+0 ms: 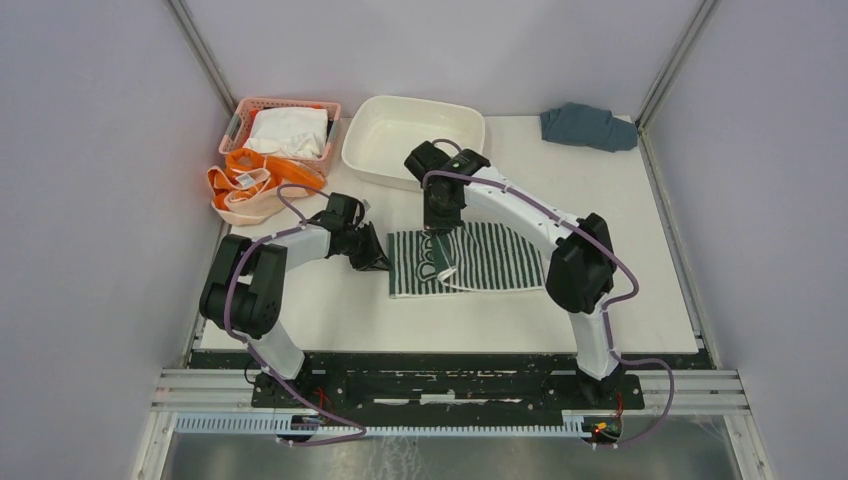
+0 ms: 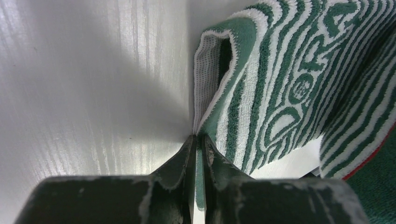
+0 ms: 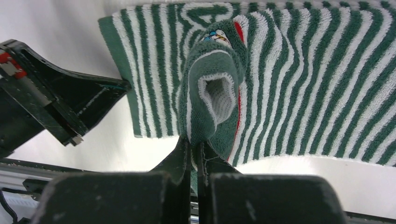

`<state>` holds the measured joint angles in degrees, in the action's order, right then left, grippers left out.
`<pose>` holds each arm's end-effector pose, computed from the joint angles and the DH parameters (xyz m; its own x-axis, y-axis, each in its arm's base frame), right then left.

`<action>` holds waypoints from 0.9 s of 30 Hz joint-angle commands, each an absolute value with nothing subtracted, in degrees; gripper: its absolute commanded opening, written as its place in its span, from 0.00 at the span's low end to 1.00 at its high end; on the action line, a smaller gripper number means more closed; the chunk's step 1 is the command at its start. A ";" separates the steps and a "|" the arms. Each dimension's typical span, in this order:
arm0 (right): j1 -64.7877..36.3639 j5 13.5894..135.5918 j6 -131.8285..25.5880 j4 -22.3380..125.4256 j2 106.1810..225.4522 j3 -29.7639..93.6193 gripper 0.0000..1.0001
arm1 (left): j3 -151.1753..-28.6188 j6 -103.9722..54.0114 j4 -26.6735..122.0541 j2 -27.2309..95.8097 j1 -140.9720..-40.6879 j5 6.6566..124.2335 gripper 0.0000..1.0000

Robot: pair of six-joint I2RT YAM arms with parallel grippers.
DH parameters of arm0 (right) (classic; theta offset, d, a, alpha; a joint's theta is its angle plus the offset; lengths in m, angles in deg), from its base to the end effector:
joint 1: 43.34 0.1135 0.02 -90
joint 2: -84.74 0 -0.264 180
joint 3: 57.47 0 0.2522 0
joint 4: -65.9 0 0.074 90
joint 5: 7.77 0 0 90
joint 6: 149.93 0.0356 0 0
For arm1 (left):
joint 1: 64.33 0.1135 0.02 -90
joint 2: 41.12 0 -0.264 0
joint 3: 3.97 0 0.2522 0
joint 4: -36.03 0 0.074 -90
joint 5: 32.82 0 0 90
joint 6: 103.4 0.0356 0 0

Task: Roll the towels
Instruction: Fold the towel at the center of the board.

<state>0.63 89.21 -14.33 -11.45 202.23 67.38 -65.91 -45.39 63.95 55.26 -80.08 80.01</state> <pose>0.3120 0.2950 0.2773 -0.9441 0.0746 -0.3210 0.0219 0.9861 0.1646 0.2916 -0.0966 0.1386 -0.9475 -0.2401 -0.2114 -0.0926 0.8383 -0.5373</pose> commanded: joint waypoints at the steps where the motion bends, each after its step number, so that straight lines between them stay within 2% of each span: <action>1: 2.06 92.08 -10.97 -10.04 204.17 71.52 0.03 | -65.62 -46.79 62.45 55.27 -80.73 80.08 0.14; 27: 5.78 86.58 -16.22 -11.88 217.94 83.73 0.03 | -66.15 -46.38 63.24 55.00 -81.71 78.79 0.14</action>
